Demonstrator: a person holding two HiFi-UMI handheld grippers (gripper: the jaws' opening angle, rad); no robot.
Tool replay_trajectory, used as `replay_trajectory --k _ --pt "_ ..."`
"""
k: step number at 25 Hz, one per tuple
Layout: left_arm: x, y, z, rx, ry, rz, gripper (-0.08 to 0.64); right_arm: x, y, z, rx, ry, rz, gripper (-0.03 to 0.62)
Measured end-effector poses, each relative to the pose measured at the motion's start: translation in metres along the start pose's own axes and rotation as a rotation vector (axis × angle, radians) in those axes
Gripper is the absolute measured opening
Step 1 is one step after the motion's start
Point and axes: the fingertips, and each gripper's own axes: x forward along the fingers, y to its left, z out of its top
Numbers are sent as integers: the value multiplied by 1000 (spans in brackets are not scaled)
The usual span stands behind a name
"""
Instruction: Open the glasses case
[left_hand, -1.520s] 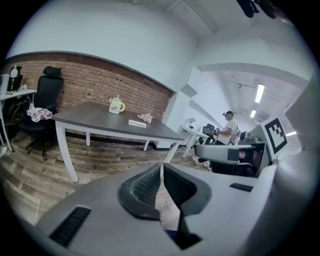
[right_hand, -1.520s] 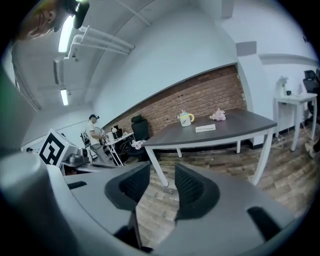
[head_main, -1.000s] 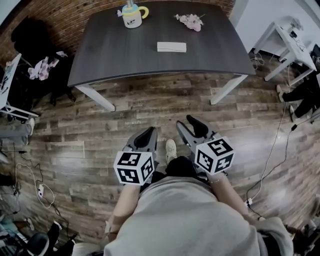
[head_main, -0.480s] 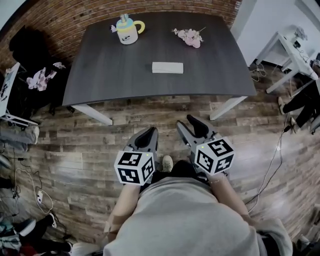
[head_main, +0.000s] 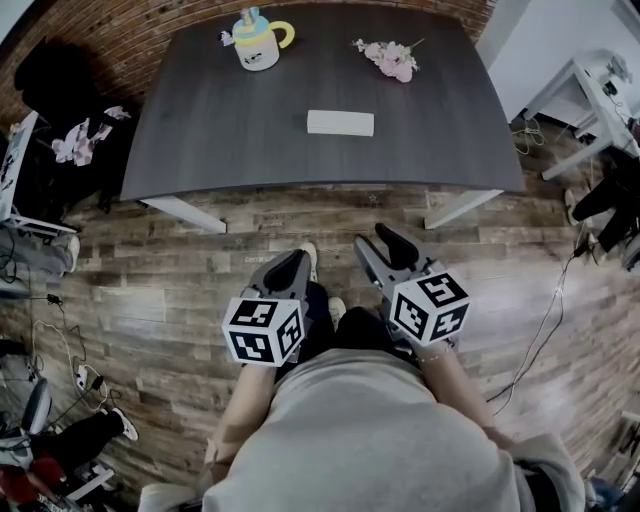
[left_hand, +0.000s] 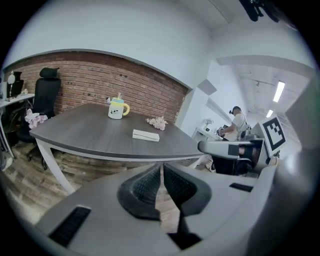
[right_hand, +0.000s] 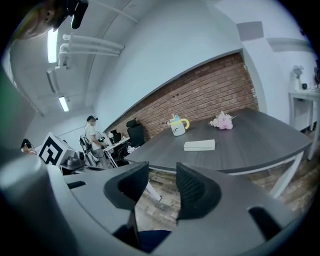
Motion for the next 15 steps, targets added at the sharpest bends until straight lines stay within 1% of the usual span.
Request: replay_trajectory --k 5,15 --pt "16 -2 3 11 23 -23 37 6 -12 2 21 6 -9 166" --pt "76 12 33 4 38 -73 37 36 -54 24 37 10 -60 166"
